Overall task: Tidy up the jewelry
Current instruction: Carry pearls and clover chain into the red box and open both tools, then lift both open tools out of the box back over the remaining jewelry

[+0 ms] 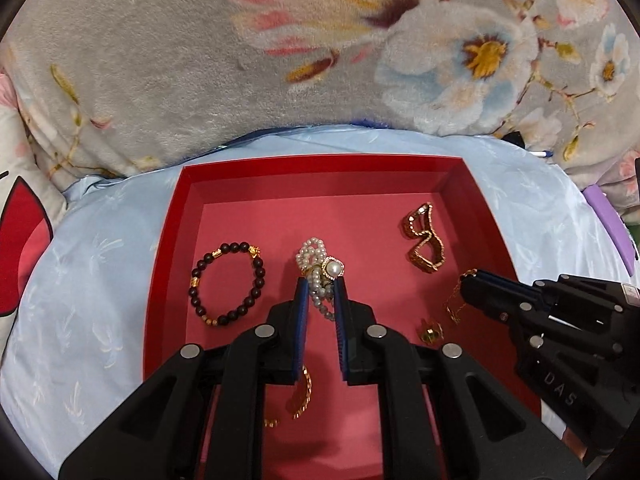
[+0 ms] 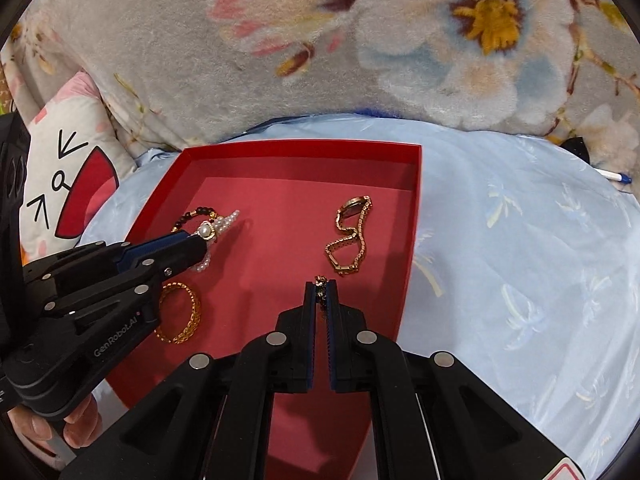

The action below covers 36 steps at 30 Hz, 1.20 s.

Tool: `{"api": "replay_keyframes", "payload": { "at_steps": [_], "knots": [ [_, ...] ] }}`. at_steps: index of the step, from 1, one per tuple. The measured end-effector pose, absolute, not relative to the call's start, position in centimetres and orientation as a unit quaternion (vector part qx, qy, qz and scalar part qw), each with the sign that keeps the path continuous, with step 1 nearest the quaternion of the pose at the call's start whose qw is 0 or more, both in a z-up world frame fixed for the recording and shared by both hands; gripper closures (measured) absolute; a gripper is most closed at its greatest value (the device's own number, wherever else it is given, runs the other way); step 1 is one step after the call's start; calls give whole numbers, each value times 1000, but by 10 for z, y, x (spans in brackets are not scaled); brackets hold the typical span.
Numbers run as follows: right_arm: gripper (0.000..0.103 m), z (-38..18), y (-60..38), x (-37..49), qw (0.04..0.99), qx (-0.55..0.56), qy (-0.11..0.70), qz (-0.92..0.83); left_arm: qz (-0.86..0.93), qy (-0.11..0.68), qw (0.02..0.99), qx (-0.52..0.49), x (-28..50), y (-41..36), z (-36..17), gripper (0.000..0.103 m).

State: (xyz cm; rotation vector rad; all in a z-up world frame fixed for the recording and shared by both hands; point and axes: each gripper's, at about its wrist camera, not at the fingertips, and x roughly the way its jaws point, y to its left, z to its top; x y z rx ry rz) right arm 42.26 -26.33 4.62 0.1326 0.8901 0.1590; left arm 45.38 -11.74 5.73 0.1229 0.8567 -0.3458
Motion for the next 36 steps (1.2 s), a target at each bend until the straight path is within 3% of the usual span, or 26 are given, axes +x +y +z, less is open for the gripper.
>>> {"api": "replay_keyframes", "payload": {
  "at_steps": [4,12,16,27,32,36],
  "knots": [
    [95,44,-263,427,900,62,425,73,-153,413,896,58,462,-118,55,89],
    [94,57,-264,413,909,71,402,85,-129,397,908,46,464,-103,64,64],
    [89,71,-264,389,915,75,385,94,-132,388,912,31,448,-91,74,53],
    [74,92,-270,260,927,76,351,104,-130,370,919,26,336,-45,89,52],
    [73,74,-262,200,925,61,361,101,-129,368,920,36,273,-33,76,43],
    [73,50,-254,167,913,72,385,116,-143,383,912,27,234,-28,58,43]
  ]
}}
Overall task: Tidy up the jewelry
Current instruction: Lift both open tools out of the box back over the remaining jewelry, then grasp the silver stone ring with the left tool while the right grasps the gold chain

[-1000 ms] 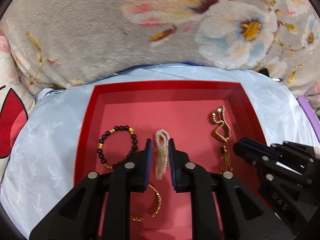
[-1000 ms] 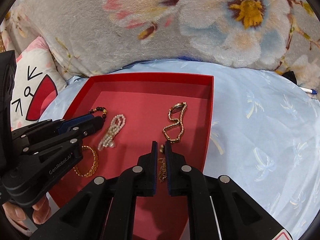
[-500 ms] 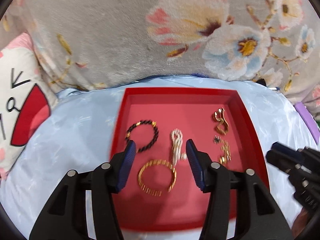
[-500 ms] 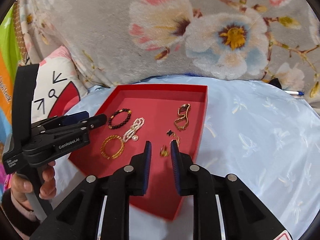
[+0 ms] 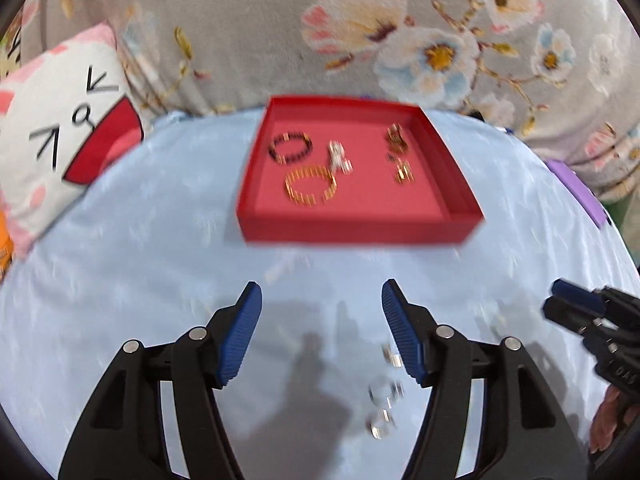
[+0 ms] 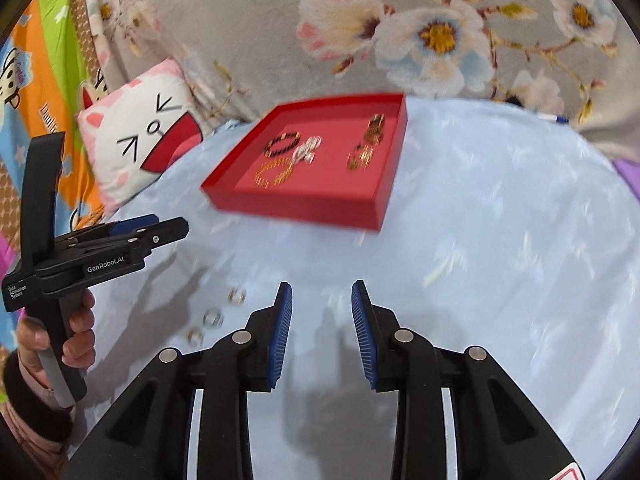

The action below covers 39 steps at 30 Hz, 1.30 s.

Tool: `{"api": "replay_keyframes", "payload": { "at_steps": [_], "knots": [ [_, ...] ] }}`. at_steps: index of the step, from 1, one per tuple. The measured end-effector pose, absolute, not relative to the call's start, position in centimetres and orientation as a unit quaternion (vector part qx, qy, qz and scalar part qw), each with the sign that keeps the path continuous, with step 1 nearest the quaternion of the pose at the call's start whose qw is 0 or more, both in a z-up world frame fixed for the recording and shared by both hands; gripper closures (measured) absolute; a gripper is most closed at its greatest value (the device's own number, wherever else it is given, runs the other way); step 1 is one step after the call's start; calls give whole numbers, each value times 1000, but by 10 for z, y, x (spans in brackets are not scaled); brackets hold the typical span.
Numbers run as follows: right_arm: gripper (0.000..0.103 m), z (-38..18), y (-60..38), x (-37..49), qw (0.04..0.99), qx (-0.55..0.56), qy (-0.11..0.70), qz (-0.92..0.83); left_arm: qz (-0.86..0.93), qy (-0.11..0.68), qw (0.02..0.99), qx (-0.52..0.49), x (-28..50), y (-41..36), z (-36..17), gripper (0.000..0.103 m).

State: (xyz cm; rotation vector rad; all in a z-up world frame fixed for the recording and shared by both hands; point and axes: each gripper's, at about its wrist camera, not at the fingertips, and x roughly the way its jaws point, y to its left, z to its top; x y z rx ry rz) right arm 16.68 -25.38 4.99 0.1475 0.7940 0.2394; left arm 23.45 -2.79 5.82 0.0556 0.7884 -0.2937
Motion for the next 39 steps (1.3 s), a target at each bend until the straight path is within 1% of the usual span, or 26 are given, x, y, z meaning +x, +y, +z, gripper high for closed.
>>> {"api": "replay_keyframes", "payload": {
  "at_steps": [4,8,16,23,34,35,36,37,38,39],
  "knots": [
    [73,31,-240,146,907,57,399,122,-140,390,909,38,205,-30,37,39],
    [73,15,-227,138,901,42,410,133,-149,403,902,40,186,-29,19,39],
    [73,2,-213,135,897,22,418,141,-163,422,890,57,178,-32,-3,39],
    [73,0,-197,142,895,11,419,151,-147,413,896,78,176,-36,-4,37],
    [73,-3,-172,162,893,-21,424,152,-129,407,902,65,183,-24,1,36],
    [77,-3,-172,162,893,-22,423,150,-131,407,901,67,183,-25,1,36],
    [84,-3,-173,163,894,-24,424,145,-132,407,901,68,183,-25,0,36],
    [88,-3,-174,163,895,-26,424,138,-135,408,900,68,183,-26,0,36],
    [95,-3,-176,164,895,-24,425,137,-139,408,900,69,183,-27,-1,36],
    [95,-4,-178,164,894,-19,426,140,-143,409,899,68,182,-29,-1,36]
  ]
}}
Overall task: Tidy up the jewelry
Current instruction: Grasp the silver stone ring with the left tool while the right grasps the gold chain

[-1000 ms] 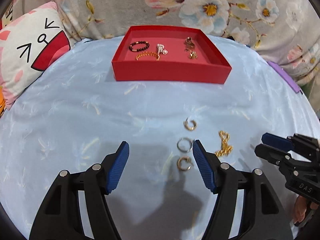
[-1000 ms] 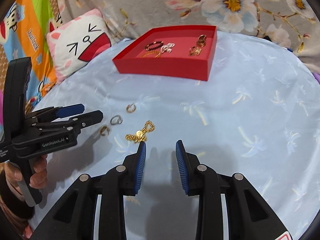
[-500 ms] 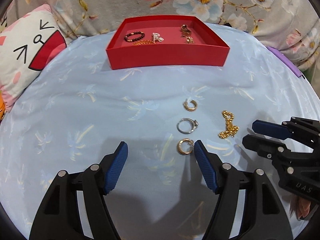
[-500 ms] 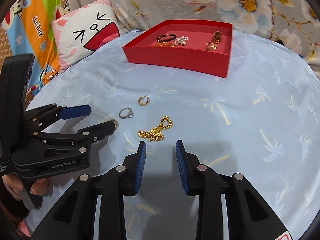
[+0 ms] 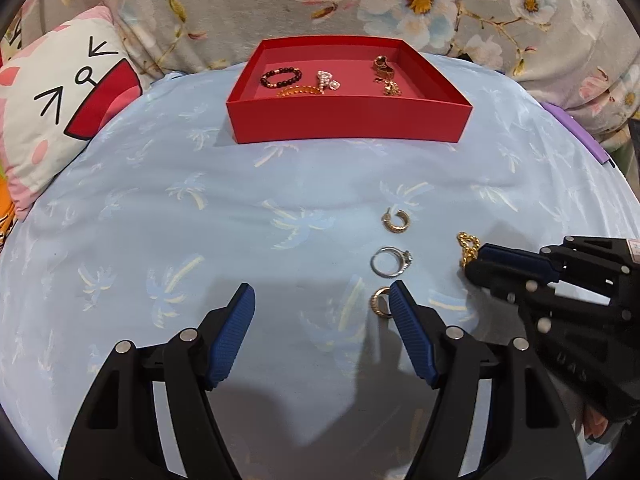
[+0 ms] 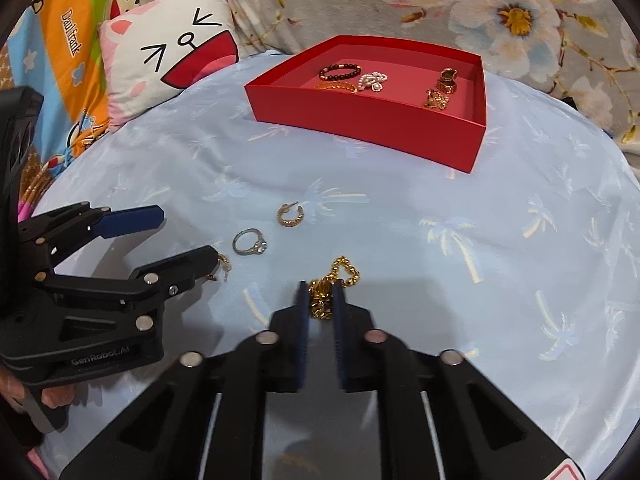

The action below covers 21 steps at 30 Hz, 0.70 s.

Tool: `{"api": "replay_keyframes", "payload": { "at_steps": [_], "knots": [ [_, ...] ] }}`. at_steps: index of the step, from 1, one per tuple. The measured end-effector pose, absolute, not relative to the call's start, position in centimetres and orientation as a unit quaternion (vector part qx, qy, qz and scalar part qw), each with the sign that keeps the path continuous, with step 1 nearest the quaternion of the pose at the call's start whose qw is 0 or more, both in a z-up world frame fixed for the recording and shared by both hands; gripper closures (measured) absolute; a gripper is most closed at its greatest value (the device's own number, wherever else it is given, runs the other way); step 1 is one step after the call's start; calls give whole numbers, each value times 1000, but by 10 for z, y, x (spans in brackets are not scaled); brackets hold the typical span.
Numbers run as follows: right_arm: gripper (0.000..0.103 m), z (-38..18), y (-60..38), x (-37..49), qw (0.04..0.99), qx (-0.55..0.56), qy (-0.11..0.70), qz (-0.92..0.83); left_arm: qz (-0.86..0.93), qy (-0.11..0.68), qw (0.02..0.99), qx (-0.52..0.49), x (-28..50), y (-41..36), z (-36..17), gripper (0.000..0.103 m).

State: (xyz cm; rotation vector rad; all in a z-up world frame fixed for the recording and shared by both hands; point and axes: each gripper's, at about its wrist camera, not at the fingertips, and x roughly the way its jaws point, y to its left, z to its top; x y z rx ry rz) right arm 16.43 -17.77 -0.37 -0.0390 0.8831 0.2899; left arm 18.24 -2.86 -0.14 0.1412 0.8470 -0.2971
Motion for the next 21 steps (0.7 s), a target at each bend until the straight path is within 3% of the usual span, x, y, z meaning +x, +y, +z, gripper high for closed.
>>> {"api": "replay_keyframes", "payload": {
  "at_steps": [12,18,21],
  "knots": [
    [97,8,-214,151,901,27,416,123,-171,402,895,87,195,-61,-2,37],
    [97,8,-217,153,900,34,418,124,-178,408,892,82,199,-65,-5,50],
    [97,8,-217,152,900,32,417,125,-179,406,892,81,197,-65,-4,65]
  ]
}}
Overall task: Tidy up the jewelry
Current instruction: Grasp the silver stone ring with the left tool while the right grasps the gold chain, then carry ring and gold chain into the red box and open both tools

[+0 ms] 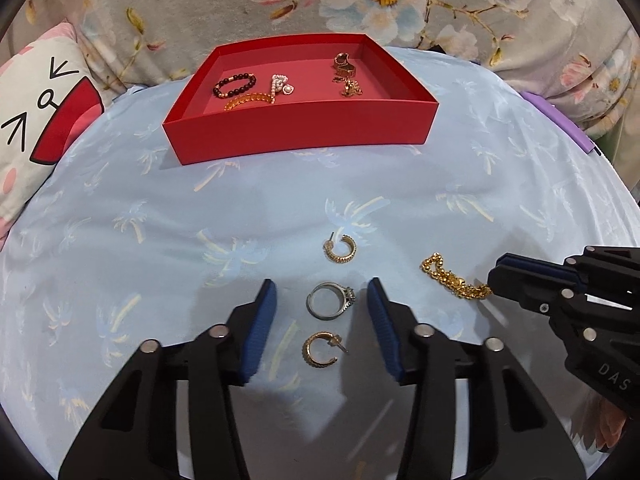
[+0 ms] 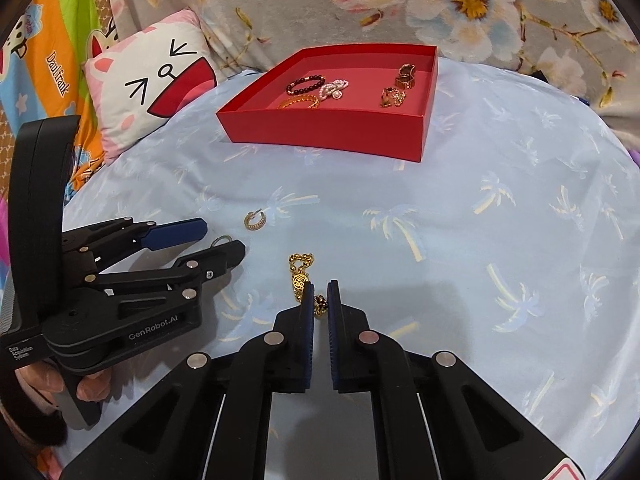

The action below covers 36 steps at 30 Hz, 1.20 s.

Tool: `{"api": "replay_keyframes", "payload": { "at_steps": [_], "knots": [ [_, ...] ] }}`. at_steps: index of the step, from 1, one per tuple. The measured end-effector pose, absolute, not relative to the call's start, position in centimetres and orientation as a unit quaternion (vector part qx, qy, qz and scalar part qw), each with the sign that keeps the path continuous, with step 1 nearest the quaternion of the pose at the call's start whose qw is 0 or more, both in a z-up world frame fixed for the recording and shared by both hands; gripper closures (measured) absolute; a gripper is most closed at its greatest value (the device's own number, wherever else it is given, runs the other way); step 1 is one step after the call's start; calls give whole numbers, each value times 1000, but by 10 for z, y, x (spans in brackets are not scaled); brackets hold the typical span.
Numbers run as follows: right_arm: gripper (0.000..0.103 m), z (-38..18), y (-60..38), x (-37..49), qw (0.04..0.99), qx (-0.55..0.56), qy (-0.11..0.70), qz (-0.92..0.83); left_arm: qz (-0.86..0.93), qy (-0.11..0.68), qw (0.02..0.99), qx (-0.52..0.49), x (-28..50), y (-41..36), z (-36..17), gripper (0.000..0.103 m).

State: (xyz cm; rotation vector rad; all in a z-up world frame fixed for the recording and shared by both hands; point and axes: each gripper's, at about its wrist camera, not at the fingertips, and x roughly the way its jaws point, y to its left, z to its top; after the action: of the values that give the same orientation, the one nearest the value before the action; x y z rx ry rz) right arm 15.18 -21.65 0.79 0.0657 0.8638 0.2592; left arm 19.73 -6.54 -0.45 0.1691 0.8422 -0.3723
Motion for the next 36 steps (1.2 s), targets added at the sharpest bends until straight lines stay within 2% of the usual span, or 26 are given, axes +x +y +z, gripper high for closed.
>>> {"api": "replay_keyframes", "payload": {
  "at_steps": [2,3,16,21,29,36],
  "knots": [
    [97,10,-216,150,901,30,414,125,-182,405,892,79,197,-65,-4,78],
    [97,11,-216,150,903,29,411,125,-183,405,892,78,196,-65,-4,79],
    [97,45,-225,141,920,41,369,128,-200,399,893,56,190,-58,12,79],
    [97,74,-235,144,928,43,347,128,-198,385,899,59,193,-53,37,79],
    [97,135,-255,200,943,39,312,111,-183,354,915,69,236,-47,97,79],
    [97,159,-261,276,946,49,306,95,-170,347,921,57,302,-60,126,79]
  ]
}}
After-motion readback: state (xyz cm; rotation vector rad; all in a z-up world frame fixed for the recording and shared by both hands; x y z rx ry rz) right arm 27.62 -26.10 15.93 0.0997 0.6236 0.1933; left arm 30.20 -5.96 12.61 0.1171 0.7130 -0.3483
